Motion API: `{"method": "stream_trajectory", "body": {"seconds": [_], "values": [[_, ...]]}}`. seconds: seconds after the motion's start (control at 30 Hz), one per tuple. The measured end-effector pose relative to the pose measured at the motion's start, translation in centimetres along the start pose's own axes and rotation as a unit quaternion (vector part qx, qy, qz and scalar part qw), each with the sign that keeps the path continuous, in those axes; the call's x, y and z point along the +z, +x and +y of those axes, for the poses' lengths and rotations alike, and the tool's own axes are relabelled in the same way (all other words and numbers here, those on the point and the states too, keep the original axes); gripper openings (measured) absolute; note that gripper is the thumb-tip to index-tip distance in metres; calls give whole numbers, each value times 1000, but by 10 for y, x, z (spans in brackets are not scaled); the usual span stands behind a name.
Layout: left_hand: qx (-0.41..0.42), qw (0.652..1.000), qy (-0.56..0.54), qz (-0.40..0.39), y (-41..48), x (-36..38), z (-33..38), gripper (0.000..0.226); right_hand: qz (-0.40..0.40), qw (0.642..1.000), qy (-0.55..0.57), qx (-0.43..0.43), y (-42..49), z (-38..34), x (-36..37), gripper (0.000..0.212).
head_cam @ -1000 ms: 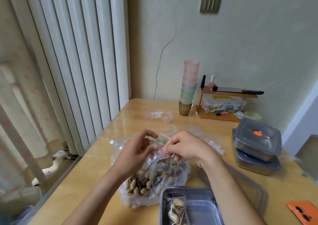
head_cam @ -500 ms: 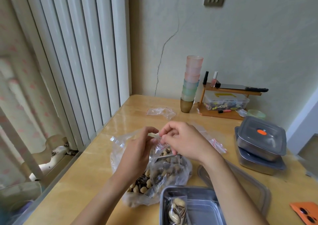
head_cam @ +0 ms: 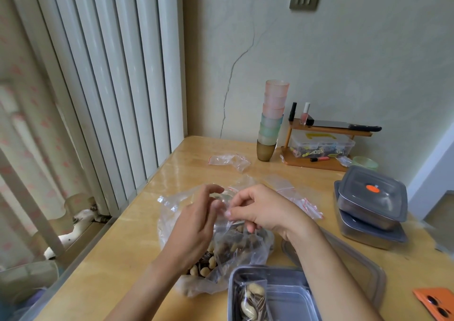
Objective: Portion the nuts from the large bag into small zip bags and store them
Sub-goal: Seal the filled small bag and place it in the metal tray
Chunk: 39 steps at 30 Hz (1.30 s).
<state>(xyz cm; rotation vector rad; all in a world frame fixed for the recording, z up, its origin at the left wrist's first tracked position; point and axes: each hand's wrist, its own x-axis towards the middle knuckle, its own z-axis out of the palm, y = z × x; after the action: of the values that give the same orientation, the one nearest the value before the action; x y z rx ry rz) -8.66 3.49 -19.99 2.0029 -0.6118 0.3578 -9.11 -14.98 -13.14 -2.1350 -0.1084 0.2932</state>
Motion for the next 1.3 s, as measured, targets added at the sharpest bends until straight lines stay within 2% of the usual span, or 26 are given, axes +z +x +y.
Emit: {"method": "stream_trajectory", "body": {"seconds": [0.1,0.17,0.3,0.43,0.6,0.7,0.87,1.07,1.13,1.23,1.3], "values": [[-16,996,-14,-89,-5,-4,2,63,25,999,37,3,2,2,-3,16],[2,995,16,-97,-5,-3,-1,79,9,998,68,-7,1,1,-4,18],[8,999,-17,-48,-1,-2,0,56,-48,995,79,-37,-4,-3,-5,14],[4,998,-33,-52,0,-6,1,38,-67,994,67,-61,-4,-5,-5,18],[12,1000,6,-26,2,-7,-6,45,-49,996,52,-51,1,0,-1,24],[11,1000,24,-9,0,-4,-8,43,-29,997,47,-54,4,2,2,16],[0,999,31,10,0,-3,-8,40,34,989,114,-83,7,-1,3,6],[-4,998,36,45,0,-5,-5,42,89,967,227,-70,6,-5,2,13],[1,998,42,53,0,-5,-4,44,87,974,202,-54,5,-5,1,20],[15,997,50,59,0,-3,-3,47,29,993,108,-28,4,-3,4,36],[22,997,58,55,0,-2,-4,47,15,995,90,-33,5,-1,8,30]]}}
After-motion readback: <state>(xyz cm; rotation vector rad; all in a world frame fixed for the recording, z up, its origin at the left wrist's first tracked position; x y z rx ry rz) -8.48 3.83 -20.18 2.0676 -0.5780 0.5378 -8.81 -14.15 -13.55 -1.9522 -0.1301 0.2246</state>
